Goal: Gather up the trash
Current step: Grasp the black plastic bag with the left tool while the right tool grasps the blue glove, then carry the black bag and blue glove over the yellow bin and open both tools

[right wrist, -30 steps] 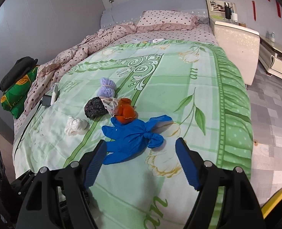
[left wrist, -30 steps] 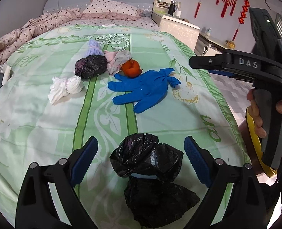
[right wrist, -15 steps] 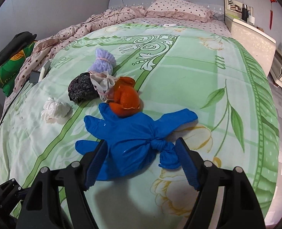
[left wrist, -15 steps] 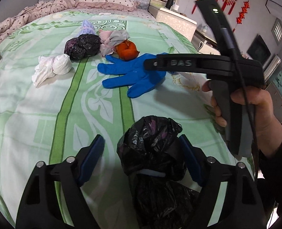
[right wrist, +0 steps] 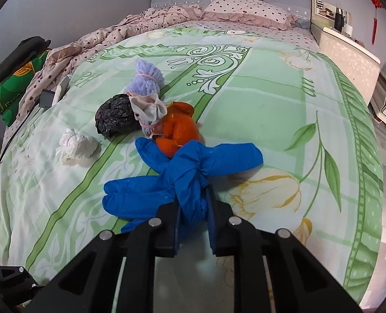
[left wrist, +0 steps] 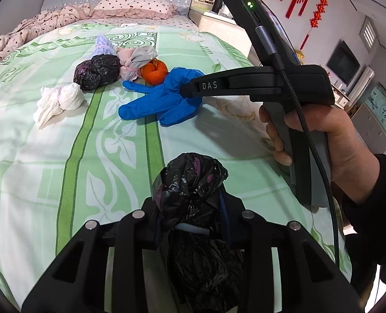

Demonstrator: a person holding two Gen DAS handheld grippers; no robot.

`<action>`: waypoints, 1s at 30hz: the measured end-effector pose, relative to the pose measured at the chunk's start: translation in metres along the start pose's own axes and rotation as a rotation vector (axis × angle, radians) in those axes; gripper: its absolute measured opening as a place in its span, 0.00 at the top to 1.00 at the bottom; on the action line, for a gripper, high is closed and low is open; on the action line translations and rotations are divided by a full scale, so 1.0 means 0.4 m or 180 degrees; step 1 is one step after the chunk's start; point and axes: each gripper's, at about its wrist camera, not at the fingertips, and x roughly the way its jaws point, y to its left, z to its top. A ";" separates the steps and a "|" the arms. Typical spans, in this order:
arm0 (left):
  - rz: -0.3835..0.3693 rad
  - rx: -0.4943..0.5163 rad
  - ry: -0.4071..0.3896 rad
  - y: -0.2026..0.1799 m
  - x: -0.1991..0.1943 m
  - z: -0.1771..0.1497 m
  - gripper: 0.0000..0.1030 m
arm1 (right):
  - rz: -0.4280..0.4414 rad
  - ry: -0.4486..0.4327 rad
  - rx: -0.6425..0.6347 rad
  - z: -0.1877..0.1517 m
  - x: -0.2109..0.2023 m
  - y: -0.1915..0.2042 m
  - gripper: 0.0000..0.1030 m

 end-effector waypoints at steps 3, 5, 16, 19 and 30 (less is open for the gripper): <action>0.0008 0.0034 -0.0027 -0.006 -0.011 0.005 0.69 | 0.0024 -0.0071 0.0048 0.003 -0.038 -0.007 0.85; 0.0023 0.0052 -0.0053 -0.011 -0.021 0.008 0.69 | 0.0029 -0.0131 0.0065 0.005 -0.069 -0.010 0.85; 0.0172 0.0121 -0.0281 -0.053 -0.125 0.043 0.69 | 0.0073 -0.0475 0.0234 -0.029 -0.291 -0.029 0.86; 0.0229 0.0155 -0.0362 -0.067 -0.161 0.054 0.69 | 0.0066 -0.0607 0.0271 -0.045 -0.363 -0.031 0.85; 0.0329 0.0203 -0.0673 -0.141 -0.310 0.100 0.69 | -0.0065 -0.1065 0.0336 -0.110 -0.641 -0.046 0.85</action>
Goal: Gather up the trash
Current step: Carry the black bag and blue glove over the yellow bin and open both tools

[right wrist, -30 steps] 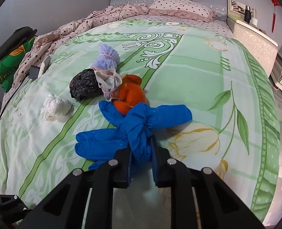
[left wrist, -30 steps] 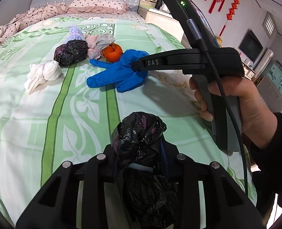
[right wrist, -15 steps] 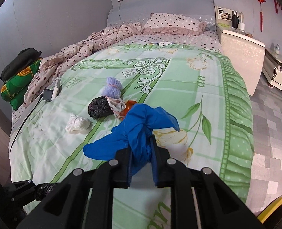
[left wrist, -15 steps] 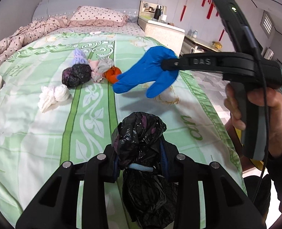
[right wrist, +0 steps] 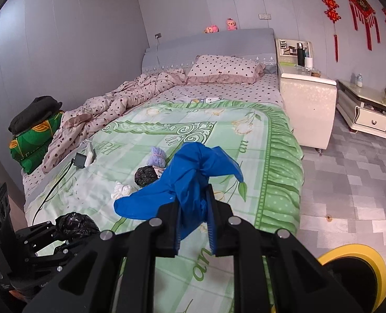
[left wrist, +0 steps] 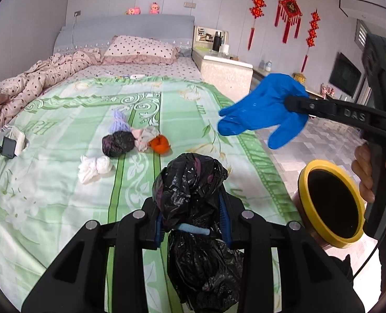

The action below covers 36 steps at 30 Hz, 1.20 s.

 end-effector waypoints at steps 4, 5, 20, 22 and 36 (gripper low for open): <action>-0.0021 0.0031 -0.0069 -0.034 -0.033 0.032 0.69 | -0.0088 -0.0104 0.0059 0.004 -0.082 -0.030 0.85; -0.0039 0.0036 -0.0082 -0.043 -0.038 0.042 0.69 | -0.0109 -0.0132 0.0082 0.006 -0.102 -0.039 0.85; -0.0362 0.0338 -0.0238 -0.288 -0.069 0.165 0.69 | -0.0574 -0.0454 0.0319 -0.023 -0.368 -0.212 0.85; -0.0407 0.0385 -0.0248 -0.325 -0.068 0.180 0.69 | -0.0635 -0.0482 0.0369 -0.032 -0.394 -0.238 0.85; -0.0713 0.0639 -0.0080 -0.576 0.014 0.195 0.69 | -0.1041 -0.0456 0.0694 -0.130 -0.485 -0.401 0.85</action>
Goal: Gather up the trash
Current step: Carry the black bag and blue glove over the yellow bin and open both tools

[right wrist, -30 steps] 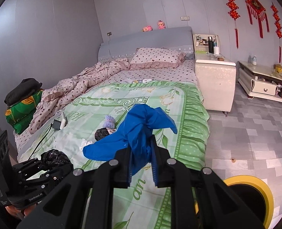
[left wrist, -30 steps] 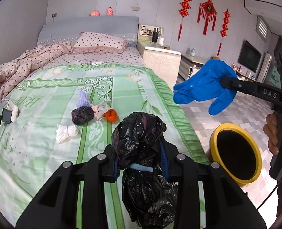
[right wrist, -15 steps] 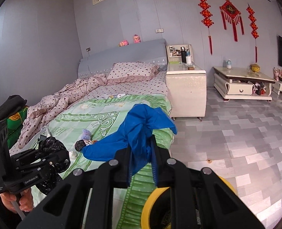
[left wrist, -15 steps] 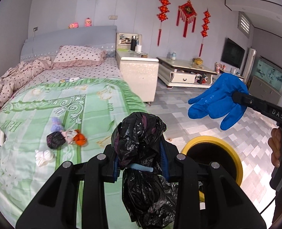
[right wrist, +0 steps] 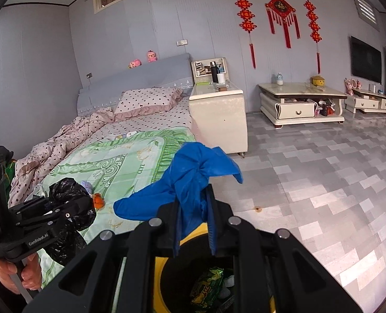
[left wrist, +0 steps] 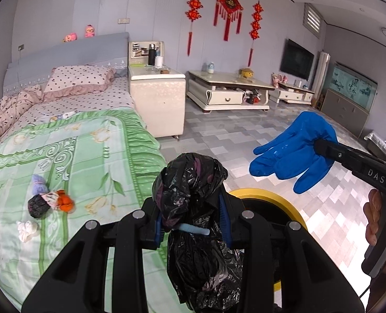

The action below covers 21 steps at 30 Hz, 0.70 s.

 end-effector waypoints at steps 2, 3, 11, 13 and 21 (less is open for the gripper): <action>-0.0036 0.0019 0.0052 -0.024 0.030 -0.007 0.69 | -0.0052 0.0045 0.0052 -0.014 0.010 -0.024 0.85; -0.0062 0.0027 0.0084 -0.036 0.046 -0.012 0.69 | -0.0071 0.0070 0.0081 -0.021 0.015 -0.035 0.85; -0.0162 0.0110 0.0292 -0.095 0.160 -0.060 0.68 | -0.0250 0.0256 0.0212 -0.082 0.075 -0.100 0.85; -0.0185 0.0145 0.0333 -0.113 0.186 -0.075 0.68 | -0.0255 0.0319 0.0244 -0.098 0.098 -0.112 0.85; -0.0322 0.0118 0.0498 -0.138 0.260 -0.118 0.66 | -0.0282 0.0463 0.0379 -0.142 0.144 -0.160 0.84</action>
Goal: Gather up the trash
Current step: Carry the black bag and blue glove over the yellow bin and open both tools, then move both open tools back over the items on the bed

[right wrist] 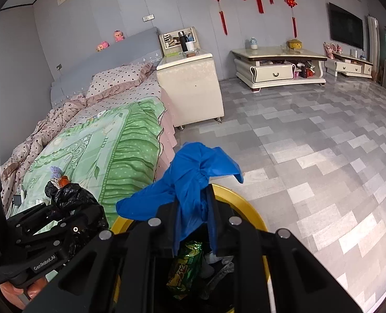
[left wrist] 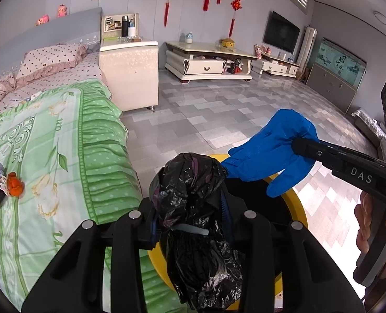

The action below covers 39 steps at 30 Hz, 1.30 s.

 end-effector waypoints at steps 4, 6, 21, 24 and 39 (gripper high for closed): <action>-0.0036 0.0010 0.0010 -0.004 0.013 -0.006 0.61 | -0.0023 0.0025 0.0022 -0.004 0.003 -0.011 0.82; -0.0028 -0.0001 0.0000 0.000 0.012 -0.007 0.57 | -0.0003 0.0024 0.0037 -0.002 0.002 -0.010 0.79; 0.0064 -0.0132 -0.0132 0.074 -0.042 -0.021 0.22 | -0.0082 0.0023 0.0098 -0.008 -0.031 -0.002 0.46; 0.0168 -0.0163 -0.0206 0.108 -0.069 -0.023 0.18 | 0.0020 -0.0031 0.0058 -0.006 -0.043 0.026 0.40; 0.0863 -0.0524 -0.0446 0.434 -0.230 -0.051 0.12 | 0.0448 -0.0117 -0.0457 0.052 0.005 0.328 0.33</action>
